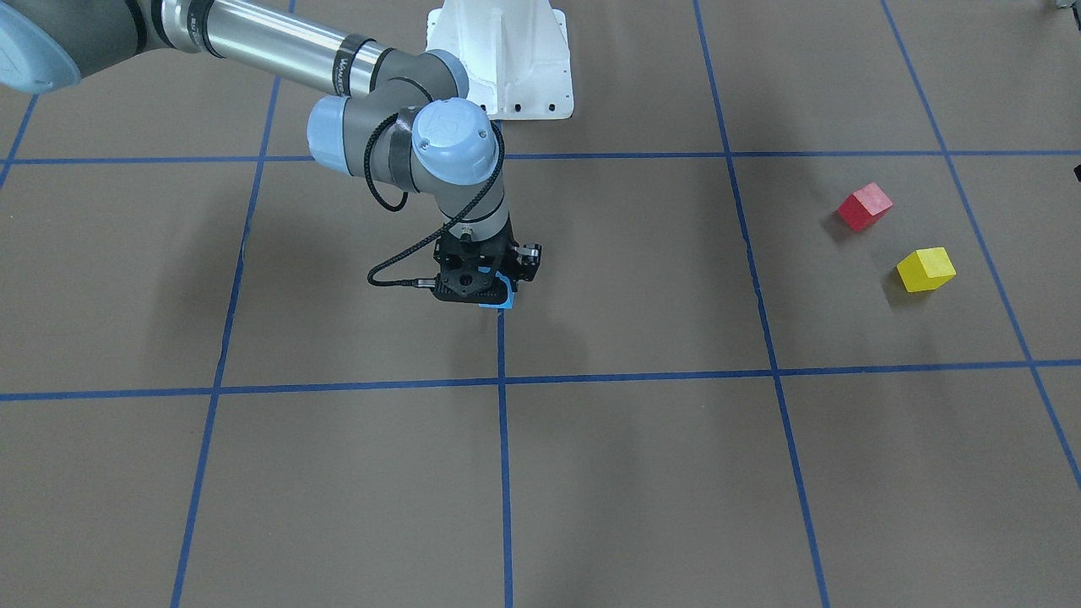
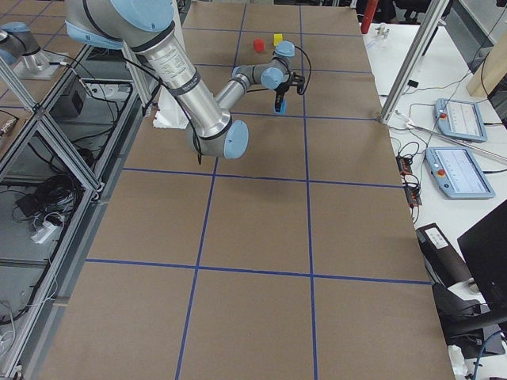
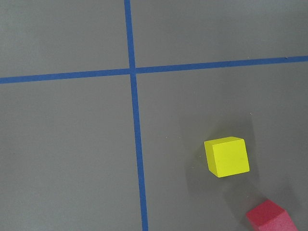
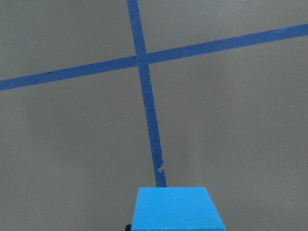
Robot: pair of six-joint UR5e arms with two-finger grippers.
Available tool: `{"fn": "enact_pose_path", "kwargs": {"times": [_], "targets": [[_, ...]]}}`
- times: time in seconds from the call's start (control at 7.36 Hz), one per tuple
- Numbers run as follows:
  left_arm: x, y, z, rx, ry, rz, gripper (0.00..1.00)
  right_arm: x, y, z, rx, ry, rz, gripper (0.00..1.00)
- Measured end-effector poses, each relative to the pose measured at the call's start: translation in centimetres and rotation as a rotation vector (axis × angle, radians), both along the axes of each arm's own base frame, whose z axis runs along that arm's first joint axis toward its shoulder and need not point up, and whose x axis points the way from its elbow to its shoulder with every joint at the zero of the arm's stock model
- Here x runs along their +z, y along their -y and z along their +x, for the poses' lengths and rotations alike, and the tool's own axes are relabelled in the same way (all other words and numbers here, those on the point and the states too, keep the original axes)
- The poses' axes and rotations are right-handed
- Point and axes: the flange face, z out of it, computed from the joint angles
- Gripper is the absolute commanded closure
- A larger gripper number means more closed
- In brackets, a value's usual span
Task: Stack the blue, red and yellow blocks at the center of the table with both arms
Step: 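Carry the blue cube with the right gripper to the table center and release, then lower the left gripper onto the red cube and grasp it while the right gripper withdraws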
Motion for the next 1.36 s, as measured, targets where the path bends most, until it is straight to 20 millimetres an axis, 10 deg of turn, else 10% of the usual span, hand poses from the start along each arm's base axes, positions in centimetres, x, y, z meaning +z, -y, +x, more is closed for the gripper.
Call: {"fn": "enact_pose_path", "kwargs": {"times": [0.27,0.54,1.09,1.36], "targets": [[0.0,0.0,0.0,0.0,0.0,0.0,0.0,0.8,0.4,-1.0,-0.019,-0.001,0.026,0.91],[0.1,0.0,0.0,0.0,0.0,-0.001,0.0,1.4,0.6,-1.4,-0.047,-0.012,0.057,0.02],[-0.1,0.2,0.5,0.007,-0.006,0.025,0.0,1.2,0.8,-1.3,-0.056,-0.011,0.079,0.0],[-0.6,0.7,3.9,-0.019,-0.017,-0.009,0.0,-0.2,1.5,1.2,-0.051,0.017,0.09,0.0]]}}
